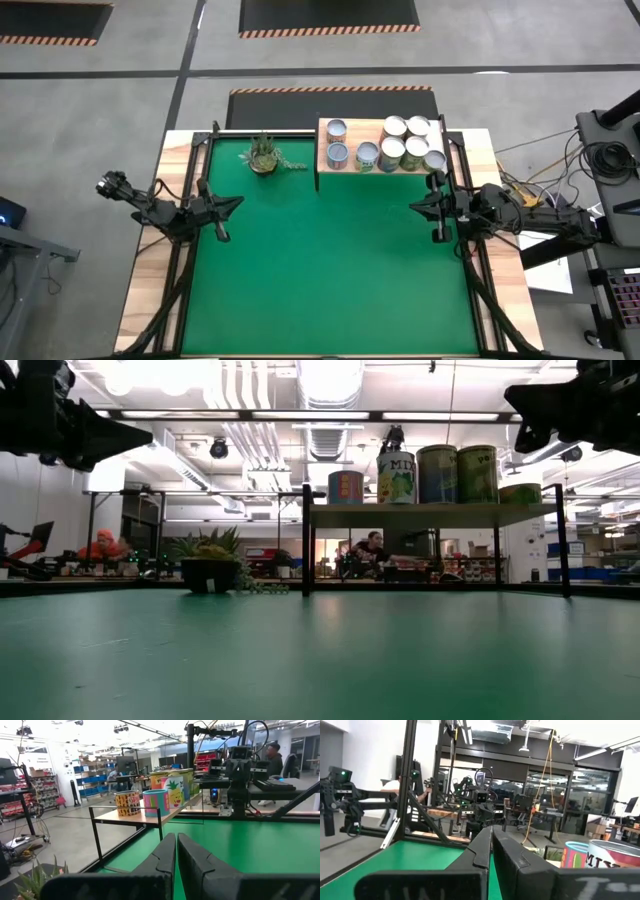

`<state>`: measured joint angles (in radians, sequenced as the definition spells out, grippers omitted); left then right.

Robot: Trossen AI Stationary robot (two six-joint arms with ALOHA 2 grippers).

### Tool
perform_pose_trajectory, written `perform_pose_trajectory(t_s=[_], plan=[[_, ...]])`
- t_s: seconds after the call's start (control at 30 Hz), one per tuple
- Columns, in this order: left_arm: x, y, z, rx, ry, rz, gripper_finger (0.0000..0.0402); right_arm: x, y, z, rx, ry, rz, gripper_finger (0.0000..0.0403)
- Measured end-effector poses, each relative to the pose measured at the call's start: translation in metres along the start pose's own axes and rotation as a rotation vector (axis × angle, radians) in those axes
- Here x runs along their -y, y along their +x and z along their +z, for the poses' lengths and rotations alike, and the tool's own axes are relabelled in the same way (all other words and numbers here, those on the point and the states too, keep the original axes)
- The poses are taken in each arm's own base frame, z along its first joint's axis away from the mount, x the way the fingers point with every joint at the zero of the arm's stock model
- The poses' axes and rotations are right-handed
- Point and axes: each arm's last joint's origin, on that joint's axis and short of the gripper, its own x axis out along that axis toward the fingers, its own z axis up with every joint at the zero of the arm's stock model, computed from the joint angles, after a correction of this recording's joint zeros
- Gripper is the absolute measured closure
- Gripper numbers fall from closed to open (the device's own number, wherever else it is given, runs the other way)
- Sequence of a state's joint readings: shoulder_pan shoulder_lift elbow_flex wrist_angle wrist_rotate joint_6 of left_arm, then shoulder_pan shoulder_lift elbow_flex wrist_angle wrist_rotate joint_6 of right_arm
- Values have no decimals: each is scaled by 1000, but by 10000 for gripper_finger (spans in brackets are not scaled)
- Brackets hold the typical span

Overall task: Pick and place cans onto a shelf
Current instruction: Return to Home Position

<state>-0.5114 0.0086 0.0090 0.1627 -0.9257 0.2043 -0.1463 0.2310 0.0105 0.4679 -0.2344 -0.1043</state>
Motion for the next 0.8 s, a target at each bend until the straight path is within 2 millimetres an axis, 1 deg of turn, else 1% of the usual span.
perform_pose_trajectory(t_s=[0.23, 0.4, 0.57, 0.8], plan=[[0, 0, 0, 0, 0, 0, 401, 0, 0, -1, -13, 2, 1, 394], [0, 0, 0, 0, -1, 0, 401, -1, -1, -13, -157, -54, -17, 394], [0, 0, 0, 0, -1, 0, 401, -1, -5, -22, -239, 58, -73, 394], [0, 0, 0, -1, 1, 0, 401, 0, -15, -26, -292, 86, -196, 394]])
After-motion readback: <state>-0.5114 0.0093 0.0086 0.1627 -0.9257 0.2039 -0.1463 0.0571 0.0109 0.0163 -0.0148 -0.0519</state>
